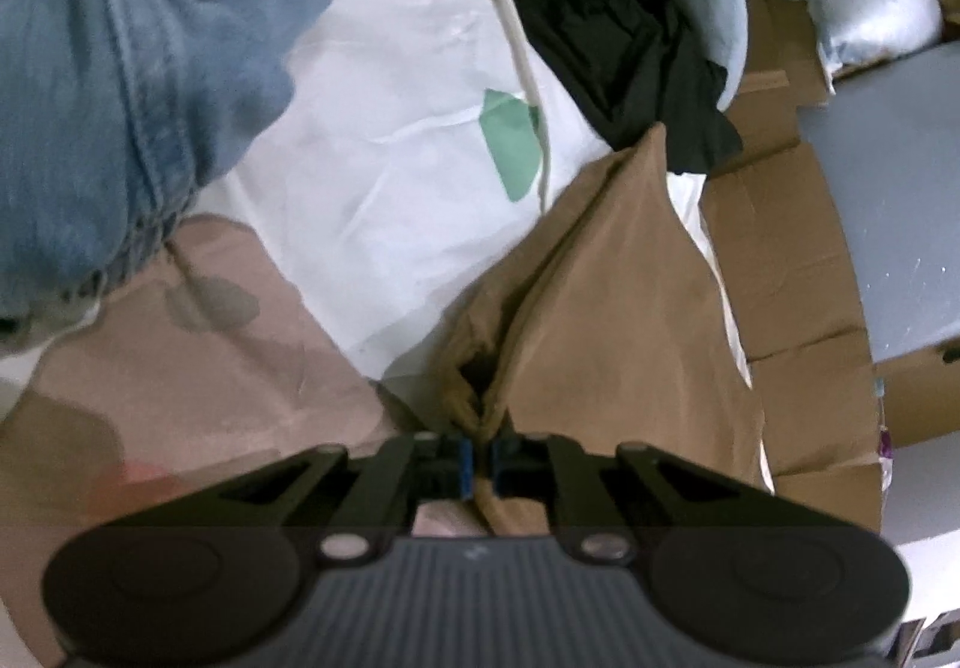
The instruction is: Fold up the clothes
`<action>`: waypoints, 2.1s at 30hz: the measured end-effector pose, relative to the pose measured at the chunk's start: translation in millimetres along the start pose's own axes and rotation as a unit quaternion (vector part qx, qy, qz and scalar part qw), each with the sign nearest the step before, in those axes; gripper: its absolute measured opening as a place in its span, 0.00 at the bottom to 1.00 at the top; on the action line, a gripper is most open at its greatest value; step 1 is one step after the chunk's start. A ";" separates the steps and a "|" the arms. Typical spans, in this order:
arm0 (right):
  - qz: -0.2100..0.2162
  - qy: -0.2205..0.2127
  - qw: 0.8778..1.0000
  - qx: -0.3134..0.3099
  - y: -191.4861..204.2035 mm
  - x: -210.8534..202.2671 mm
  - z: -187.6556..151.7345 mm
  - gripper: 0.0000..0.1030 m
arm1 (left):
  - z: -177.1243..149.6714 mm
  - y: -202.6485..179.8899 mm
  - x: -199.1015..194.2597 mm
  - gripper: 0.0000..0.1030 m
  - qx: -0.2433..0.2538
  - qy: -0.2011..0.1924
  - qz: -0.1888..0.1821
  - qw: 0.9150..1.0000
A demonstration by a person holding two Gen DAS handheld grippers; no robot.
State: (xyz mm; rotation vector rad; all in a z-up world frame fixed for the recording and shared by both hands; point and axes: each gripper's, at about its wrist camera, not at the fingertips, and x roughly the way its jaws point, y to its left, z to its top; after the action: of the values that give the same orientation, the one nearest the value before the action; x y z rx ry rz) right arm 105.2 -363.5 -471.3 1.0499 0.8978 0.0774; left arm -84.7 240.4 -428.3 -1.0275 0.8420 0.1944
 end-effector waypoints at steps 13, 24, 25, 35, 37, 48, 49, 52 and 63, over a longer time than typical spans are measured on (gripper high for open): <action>-0.024 -0.010 1.000 -0.016 26.3 -42.6 10.4 0.02 | -1.7 -29.6 -30.2 0.05 0.024 0.016 0.004 1.000; -0.044 -0.011 0.999 -0.025 16.9 -92.1 -2.2 0.02 | -20.2 -38.1 -52.1 0.05 0.037 0.047 0.039 0.997; -0.046 -0.011 0.999 -0.025 15.2 -96.4 -3.7 0.02 | -21.6 -37.5 -54.3 0.05 0.034 0.049 0.038 0.997; -0.060 -0.010 0.998 -0.013 -5.7 -125.9 -19.8 0.02 | -35.6 -28.1 -65.1 0.05 0.029 0.063 0.043 0.997; -0.059 -0.011 0.998 -0.009 -10.1 -128.7 -21.5 0.02 | -37.0 -24.1 -64.8 0.05 0.028 0.066 0.043 0.996; -0.094 0.004 0.995 0.018 -49.2 -102.5 -33.9 0.05 | -48.6 13.5 -31.6 0.05 0.009 0.089 0.060 0.994; -0.099 0.005 0.995 0.021 -52.1 -102.1 -34.3 0.07 | -48.9 15.0 -29.8 0.05 0.010 0.090 0.060 0.994; -0.113 0.006 0.993 0.026 -55.5 -106.1 -34.2 0.17 | -49.8 16.6 -26.7 0.06 0.019 0.091 0.058 0.994; -0.189 -0.027 0.977 -0.098 -19.2 -152.5 -6.3 0.25 | -57.0 25.4 -29.5 0.06 0.009 0.076 0.038 0.996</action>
State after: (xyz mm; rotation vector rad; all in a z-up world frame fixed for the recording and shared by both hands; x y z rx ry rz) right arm -5.5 -438.6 -395.4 0.6816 1.0045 -0.1785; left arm -147.6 214.2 -438.7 -1.0029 1.0206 0.1726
